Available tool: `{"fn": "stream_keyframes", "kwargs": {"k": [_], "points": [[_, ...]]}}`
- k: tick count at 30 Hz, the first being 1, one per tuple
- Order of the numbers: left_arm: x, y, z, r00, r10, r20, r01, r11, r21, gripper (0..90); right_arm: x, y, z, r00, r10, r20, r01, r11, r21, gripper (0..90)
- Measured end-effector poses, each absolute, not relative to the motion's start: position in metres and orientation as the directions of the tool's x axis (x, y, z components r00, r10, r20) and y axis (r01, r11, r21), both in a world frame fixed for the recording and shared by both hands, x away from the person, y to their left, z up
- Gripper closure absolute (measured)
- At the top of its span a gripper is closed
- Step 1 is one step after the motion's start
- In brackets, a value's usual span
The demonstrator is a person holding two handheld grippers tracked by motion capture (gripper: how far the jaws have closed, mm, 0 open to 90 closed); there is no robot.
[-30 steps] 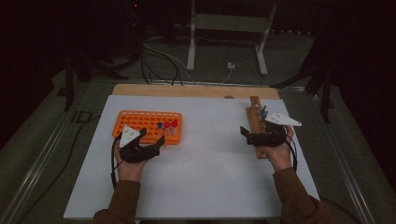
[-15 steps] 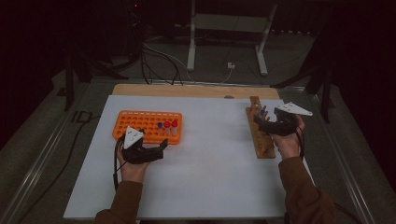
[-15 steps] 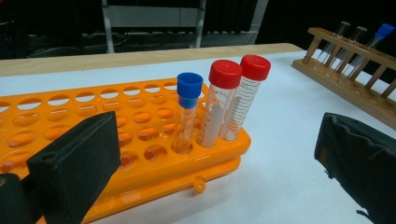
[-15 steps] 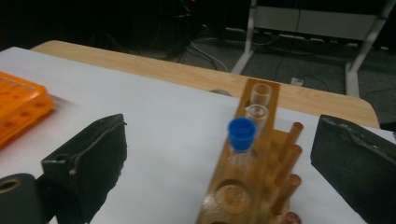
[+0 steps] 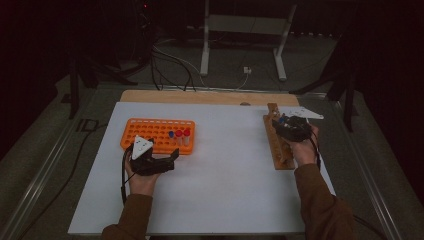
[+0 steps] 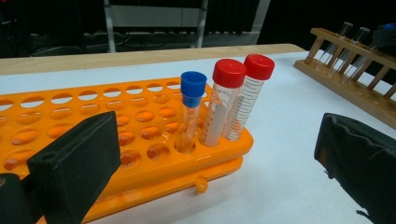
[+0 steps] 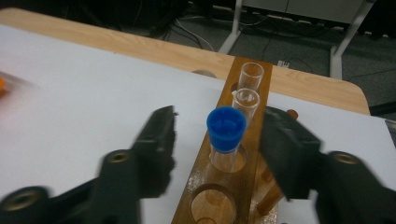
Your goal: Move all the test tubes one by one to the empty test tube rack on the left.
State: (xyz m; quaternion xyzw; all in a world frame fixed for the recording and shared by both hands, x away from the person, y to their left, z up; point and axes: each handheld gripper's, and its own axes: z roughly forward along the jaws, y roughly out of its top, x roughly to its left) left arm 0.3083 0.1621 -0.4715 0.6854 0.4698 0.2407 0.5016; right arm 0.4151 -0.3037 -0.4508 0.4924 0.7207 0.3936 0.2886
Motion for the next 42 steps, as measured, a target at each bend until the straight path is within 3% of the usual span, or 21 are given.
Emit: {"fn": "stream_keyframes", "kwargs": {"k": [5, 13, 42], "points": [[0.308, 0.162, -0.471, 0.443, 0.885, -0.142, 0.402, -0.055, 0.914, 1.0, 0.418, -0.302, -0.452, -0.341, 0.938, -0.067, 0.504, 0.242, 0.829, 64.9], [0.308, 0.162, -0.471, 0.443, 0.885, -0.143, 0.403, -0.054, 0.914, 1.1, 0.42, -0.304, -0.456, -0.319, 0.945, -0.076, 0.53, 0.244, 0.812, 75.7], [0.308, 0.162, -0.473, 0.436, 0.891, -0.129, 0.399, -0.063, 0.915, 1.0, 0.396, -0.303, -0.408, -0.334, 0.938, -0.09, 0.389, 0.224, 0.893, 76.9]]}}
